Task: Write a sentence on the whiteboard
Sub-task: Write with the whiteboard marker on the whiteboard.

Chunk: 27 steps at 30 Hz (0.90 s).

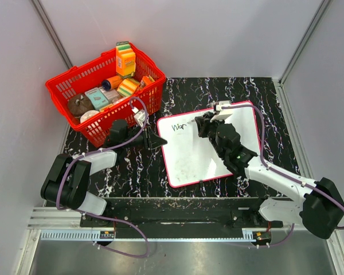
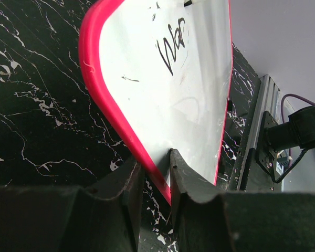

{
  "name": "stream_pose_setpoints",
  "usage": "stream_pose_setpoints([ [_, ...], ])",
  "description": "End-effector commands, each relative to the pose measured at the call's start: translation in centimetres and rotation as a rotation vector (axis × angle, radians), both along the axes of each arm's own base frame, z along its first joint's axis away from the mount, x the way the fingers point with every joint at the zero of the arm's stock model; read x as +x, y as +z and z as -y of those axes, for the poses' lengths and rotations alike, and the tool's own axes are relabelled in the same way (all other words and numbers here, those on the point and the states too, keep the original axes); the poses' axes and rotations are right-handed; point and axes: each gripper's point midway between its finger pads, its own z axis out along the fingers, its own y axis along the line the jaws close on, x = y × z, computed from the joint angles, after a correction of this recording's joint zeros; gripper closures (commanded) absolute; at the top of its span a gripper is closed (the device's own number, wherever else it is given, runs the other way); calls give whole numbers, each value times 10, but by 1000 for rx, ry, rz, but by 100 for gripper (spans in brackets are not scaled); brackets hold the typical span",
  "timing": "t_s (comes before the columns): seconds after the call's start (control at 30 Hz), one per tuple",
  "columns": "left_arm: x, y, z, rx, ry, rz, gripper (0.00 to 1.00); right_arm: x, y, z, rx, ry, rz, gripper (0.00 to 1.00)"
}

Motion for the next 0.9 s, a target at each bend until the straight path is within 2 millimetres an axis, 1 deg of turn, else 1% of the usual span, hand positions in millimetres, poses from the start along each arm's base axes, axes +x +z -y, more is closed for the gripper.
stream_pose_setpoints([
  [0.0, 2, 0, 6, 42, -36, 98, 100, -4, 7, 3, 34, 11, 13, 100],
  [0.33, 3, 0, 6, 41, -36, 99, 100, -14, -12, 5, 30, 35, -28, 100],
  [0.5, 3, 0, 6, 41, -36, 99, 100, -13, -13, 7, 29, 26, -30, 100],
  [0.87, 3, 0, 6, 41, -36, 99, 100, -1, 9, 7, 38, -19, 21, 100],
])
